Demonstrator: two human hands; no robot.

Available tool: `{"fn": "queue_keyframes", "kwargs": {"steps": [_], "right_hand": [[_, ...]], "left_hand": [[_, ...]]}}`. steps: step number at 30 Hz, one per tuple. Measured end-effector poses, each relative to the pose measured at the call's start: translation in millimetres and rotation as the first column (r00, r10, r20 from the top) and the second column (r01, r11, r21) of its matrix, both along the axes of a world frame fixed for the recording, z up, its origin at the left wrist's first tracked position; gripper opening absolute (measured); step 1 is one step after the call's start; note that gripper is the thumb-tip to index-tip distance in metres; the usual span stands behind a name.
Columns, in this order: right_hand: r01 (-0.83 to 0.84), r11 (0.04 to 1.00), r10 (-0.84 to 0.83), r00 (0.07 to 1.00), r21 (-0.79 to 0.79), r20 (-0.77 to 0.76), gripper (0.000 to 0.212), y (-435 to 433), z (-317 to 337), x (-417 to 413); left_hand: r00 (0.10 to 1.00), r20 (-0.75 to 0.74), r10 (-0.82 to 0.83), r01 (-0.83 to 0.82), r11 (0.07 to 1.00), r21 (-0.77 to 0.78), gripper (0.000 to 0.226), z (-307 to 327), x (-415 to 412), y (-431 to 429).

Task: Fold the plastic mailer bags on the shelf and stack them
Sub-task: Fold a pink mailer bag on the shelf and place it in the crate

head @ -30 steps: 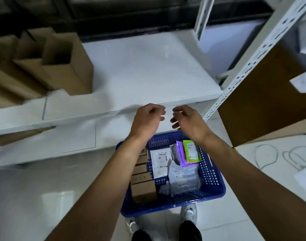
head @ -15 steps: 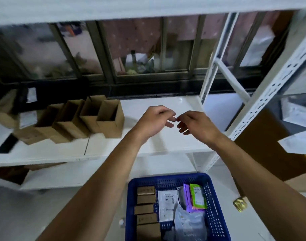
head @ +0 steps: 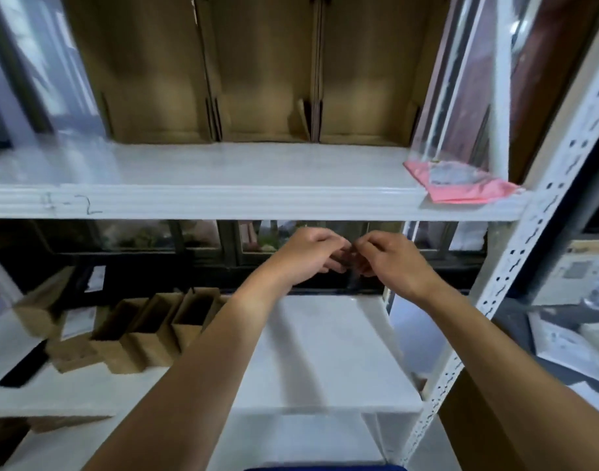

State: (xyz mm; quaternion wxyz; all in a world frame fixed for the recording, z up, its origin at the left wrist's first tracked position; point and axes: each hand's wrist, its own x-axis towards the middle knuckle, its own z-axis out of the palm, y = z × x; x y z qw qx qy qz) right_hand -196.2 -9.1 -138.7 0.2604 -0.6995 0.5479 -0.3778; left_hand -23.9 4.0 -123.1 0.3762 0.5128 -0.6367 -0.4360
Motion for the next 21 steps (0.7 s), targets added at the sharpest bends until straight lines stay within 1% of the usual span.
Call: {"fn": "queue_keyframes", "kwargs": {"steps": [4,6,8,11,14,16,17,19,20,21], "right_hand": [[-0.001,0.994,-0.004,0.999,-0.112,-0.037,0.02,-1,40,-4],[0.014,0.989,-0.018,0.999,-0.145,-0.026,0.021,-2,57,-11],[0.019,0.984,-0.027,0.998,-0.176,-0.047,0.022,-5,73,-16],[0.07,0.962,-0.107,0.986,-0.263,-0.129,0.021,-13,100,-29],[0.125,0.938,-0.205,0.953,-0.324,-0.224,0.021,-20,119,-44],[0.174,0.918,-0.287,0.911,-0.356,-0.297,0.021,-25,125,-56],[0.191,0.911,-0.328,0.873,-0.367,-0.361,0.022,-27,127,-61],[0.23,0.917,-0.374,0.78,-0.325,-0.503,0.031,-33,128,-73],[0.249,0.932,-0.357,0.752,-0.262,-0.554,0.036,-34,127,-77],[0.26,0.946,-0.325,0.747,-0.195,-0.58,0.038,-35,125,-80]], "left_hand": [[1.0,-0.025,-0.006,0.004,0.997,-0.081,0.023,39,-7,-2],[0.999,-0.033,-0.022,0.018,0.994,-0.104,0.023,58,-14,-3],[0.998,-0.047,-0.036,0.03,0.993,-0.115,0.023,72,-22,-4],[0.998,-0.042,-0.042,0.034,0.984,-0.174,0.02,94,-41,-8],[1.0,-0.02,-0.011,0.005,0.966,-0.259,0.019,106,-59,-17],[1.0,0.004,-0.008,0.009,0.959,-0.283,0.02,110,-69,-23],[1.0,0.029,-0.001,0.009,0.955,-0.296,0.019,111,-73,-26],[0.995,0.095,0.014,0.019,0.94,-0.34,0.018,111,-80,-31],[0.991,0.131,0.021,0.027,0.934,-0.357,0.019,110,-82,-33],[0.986,0.163,0.027,0.035,0.929,-0.367,0.019,109,-83,-33]]}}
